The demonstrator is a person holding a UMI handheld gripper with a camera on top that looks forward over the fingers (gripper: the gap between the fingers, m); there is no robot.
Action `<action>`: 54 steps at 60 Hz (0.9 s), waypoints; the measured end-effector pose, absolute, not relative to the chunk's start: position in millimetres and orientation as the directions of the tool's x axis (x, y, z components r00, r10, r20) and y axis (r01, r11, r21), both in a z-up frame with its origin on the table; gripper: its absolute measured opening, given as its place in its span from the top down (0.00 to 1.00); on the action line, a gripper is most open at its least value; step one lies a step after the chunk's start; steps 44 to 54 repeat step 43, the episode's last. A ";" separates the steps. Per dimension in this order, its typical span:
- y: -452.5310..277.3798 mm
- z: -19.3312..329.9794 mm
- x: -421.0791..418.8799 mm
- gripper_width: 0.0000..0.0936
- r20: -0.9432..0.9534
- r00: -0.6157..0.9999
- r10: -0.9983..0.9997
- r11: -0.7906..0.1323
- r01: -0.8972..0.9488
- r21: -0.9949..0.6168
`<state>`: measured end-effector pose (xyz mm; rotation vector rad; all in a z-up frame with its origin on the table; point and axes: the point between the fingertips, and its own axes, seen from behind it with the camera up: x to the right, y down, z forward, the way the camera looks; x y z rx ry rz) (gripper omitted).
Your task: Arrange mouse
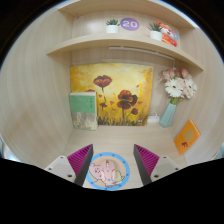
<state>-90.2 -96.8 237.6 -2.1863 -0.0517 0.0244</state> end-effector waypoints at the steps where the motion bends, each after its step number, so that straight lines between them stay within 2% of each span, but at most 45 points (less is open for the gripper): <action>1: -98.3 237.5 -89.0 0.14 0.001 0.999 0.045 -0.579 0.027 -0.815; 54: -134.3 224.9 -59.2 0.14 -0.060 0.998 0.018 -0.589 -0.038 -0.807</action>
